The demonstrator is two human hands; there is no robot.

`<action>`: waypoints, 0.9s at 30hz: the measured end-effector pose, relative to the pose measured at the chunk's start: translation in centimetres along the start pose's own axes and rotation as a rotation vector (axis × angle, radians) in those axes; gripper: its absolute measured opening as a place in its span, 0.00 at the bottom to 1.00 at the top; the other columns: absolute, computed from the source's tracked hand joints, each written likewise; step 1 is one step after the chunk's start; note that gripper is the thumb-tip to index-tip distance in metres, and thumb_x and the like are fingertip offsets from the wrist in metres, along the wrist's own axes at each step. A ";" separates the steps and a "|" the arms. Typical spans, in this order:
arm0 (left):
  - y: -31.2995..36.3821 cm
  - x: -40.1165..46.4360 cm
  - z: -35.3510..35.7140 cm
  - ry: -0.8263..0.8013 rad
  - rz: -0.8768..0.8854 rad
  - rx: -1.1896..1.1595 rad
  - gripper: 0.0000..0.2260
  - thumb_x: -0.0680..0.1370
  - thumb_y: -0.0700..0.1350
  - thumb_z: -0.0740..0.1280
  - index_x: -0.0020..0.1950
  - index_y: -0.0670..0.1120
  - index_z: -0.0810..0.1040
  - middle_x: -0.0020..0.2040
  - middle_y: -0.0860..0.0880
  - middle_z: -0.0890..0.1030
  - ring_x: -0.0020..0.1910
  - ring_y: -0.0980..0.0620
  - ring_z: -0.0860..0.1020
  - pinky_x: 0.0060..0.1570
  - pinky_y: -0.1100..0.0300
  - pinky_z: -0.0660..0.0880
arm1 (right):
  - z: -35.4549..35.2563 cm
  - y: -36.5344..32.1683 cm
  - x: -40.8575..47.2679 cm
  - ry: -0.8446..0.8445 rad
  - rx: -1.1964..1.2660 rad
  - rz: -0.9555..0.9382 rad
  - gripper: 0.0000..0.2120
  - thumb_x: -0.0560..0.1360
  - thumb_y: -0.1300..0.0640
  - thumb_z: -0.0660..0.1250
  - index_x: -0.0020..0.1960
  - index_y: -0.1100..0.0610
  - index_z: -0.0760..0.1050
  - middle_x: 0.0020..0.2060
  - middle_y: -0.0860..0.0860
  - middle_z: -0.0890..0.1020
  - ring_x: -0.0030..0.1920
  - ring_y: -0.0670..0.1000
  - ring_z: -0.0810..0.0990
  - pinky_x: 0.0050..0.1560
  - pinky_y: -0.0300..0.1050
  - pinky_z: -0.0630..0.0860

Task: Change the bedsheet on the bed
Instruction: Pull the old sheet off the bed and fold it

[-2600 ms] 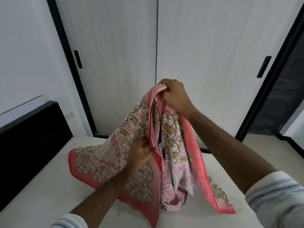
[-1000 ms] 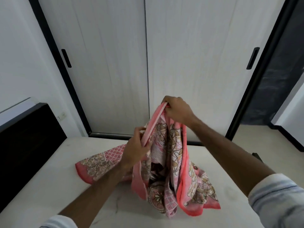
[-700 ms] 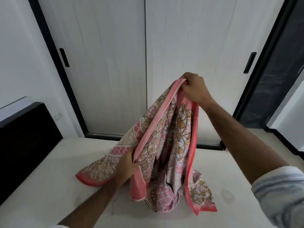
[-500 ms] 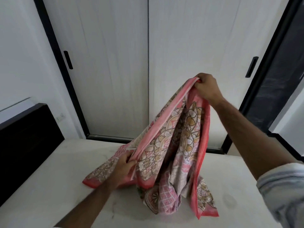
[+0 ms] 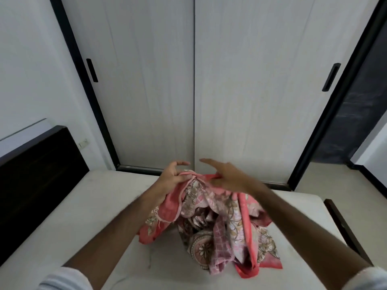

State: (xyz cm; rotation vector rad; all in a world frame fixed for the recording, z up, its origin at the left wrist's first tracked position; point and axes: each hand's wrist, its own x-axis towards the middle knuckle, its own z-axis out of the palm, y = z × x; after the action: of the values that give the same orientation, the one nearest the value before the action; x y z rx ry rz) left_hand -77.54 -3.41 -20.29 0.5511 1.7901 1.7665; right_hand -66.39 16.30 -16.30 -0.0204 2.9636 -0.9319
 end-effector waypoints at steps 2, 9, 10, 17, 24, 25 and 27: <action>1.0 0.1 0.8 -0.123 0.003 0.055 0.18 0.77 0.34 0.71 0.64 0.44 0.71 0.47 0.40 0.86 0.38 0.46 0.84 0.38 0.56 0.82 | 1.2 -0.4 1.0 0.034 -0.050 -0.017 0.22 0.77 0.57 0.70 0.69 0.49 0.71 0.47 0.48 0.84 0.41 0.41 0.83 0.45 0.40 0.77; 1.6 -1.1 -0.2 -0.247 -0.032 0.250 0.25 0.74 0.45 0.75 0.68 0.50 0.69 0.51 0.42 0.86 0.44 0.41 0.86 0.38 0.51 0.83 | -1.5 1.2 0.7 0.042 0.021 0.067 0.07 0.78 0.58 0.68 0.41 0.53 0.76 0.37 0.50 0.80 0.37 0.46 0.76 0.40 0.43 0.70; 0.7 -1.6 -0.5 -0.254 -0.034 0.265 0.26 0.75 0.42 0.75 0.69 0.50 0.68 0.55 0.41 0.84 0.48 0.41 0.86 0.41 0.51 0.84 | -2.2 1.5 0.5 0.049 0.109 0.095 0.09 0.78 0.59 0.68 0.39 0.53 0.76 0.36 0.50 0.80 0.36 0.46 0.76 0.41 0.43 0.71; -4.4 -4.3 0.4 -0.119 0.378 0.332 0.42 0.73 0.38 0.78 0.75 0.64 0.58 0.69 0.59 0.72 0.66 0.52 0.77 0.58 0.57 0.80 | -4.7 2.2 0.0 0.136 0.645 0.287 0.07 0.78 0.63 0.68 0.50 0.67 0.82 0.46 0.62 0.85 0.45 0.58 0.83 0.57 0.56 0.79; -3.0 -3.4 4.2 0.249 0.580 0.213 0.34 0.73 0.25 0.71 0.66 0.59 0.72 0.62 0.53 0.76 0.61 0.59 0.78 0.50 0.64 0.80 | -4.9 0.4 0.2 0.179 0.751 0.340 0.10 0.78 0.62 0.69 0.54 0.68 0.81 0.51 0.65 0.84 0.49 0.64 0.84 0.58 0.59 0.80; -2.9 -3.2 4.0 0.274 0.642 0.264 0.33 0.72 0.24 0.70 0.65 0.57 0.73 0.62 0.51 0.75 0.61 0.59 0.77 0.50 0.66 0.78 | -5.0 0.5 0.1 0.180 0.760 0.347 0.10 0.78 0.62 0.69 0.54 0.68 0.81 0.50 0.65 0.84 0.51 0.65 0.84 0.58 0.59 0.80; -2.7 -2.8 3.2 0.311 0.799 0.450 0.37 0.68 0.19 0.65 0.66 0.54 0.74 0.62 0.46 0.73 0.64 0.59 0.73 0.56 0.69 0.75 | -5.3 0.6 -0.2 0.188 0.773 0.357 0.10 0.78 0.62 0.69 0.55 0.69 0.81 0.50 0.65 0.85 0.51 0.65 0.84 0.58 0.59 0.80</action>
State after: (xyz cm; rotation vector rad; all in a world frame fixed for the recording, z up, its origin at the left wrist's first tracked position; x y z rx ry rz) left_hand -73.11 -2.88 -22.62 1.3931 2.4228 2.0080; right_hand -66.34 19.84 -12.32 0.6117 2.3980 -1.9893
